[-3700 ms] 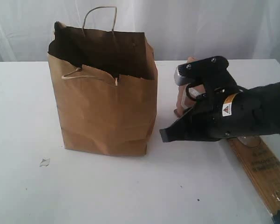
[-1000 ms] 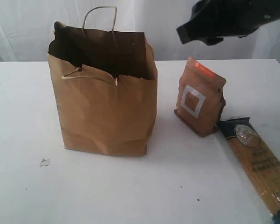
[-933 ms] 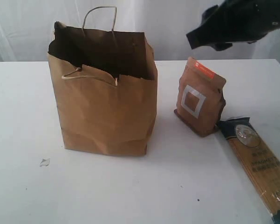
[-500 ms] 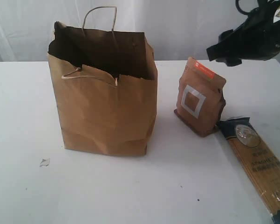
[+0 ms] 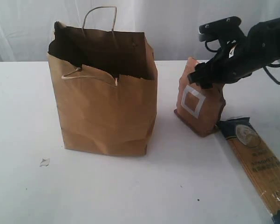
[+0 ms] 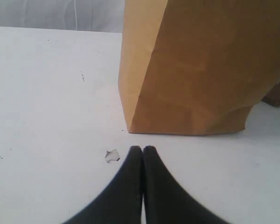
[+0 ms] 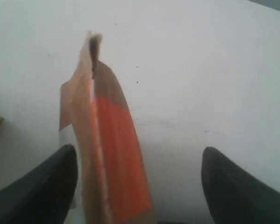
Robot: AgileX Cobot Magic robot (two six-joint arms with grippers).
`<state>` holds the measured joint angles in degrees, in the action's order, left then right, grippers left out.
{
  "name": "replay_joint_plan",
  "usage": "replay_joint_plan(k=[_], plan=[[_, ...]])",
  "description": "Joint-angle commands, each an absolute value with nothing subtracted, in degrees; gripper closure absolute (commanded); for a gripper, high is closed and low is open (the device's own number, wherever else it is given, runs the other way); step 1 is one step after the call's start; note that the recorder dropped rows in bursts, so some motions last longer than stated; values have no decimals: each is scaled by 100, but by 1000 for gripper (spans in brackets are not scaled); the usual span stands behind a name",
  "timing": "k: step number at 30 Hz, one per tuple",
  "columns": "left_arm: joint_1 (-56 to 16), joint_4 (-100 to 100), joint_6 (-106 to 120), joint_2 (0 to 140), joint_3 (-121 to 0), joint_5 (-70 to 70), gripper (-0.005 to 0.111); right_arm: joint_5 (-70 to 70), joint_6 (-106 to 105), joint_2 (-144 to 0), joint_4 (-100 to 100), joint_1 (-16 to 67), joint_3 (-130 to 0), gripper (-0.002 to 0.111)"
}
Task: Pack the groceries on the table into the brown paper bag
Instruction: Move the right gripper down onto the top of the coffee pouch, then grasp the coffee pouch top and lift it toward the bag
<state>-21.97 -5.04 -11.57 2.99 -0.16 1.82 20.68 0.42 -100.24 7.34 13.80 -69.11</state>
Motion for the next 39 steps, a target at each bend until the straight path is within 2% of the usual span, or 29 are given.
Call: replay_joint_plan(k=[1,2,3,4,5,21,28,39], plan=[[-2196,-544,-1156,269,0,163,107,1933,-283,-10403,668,1300,-7017,61],[-2196,-544,-1156,269,0,163,107,1973,-283,-10439,555,1300,-7017,72],[-2196,-544,-1156,269,0,163,107,2014,-283,-10465,357,1312,-7017,95],[-2196,-544,-1156,269,0,163,107,2014,-283,-10465,273,1312,-7017,106],[-2196,-544,-1156,269,0,163,107,1977,-283,-10399,232,1312,-7017,108],[-2196,-544,-1156,269,0,163,107,2925,-799,-7904,280,1544,-7017,108],[-2196,-544,-1156,269,0,163,107,3486,-1178,-6428,280,2377,-7021,108],[-2196,-544,-1156,269,0,163,107,3943,-1178,-6062,297,3430,-7731,108]])
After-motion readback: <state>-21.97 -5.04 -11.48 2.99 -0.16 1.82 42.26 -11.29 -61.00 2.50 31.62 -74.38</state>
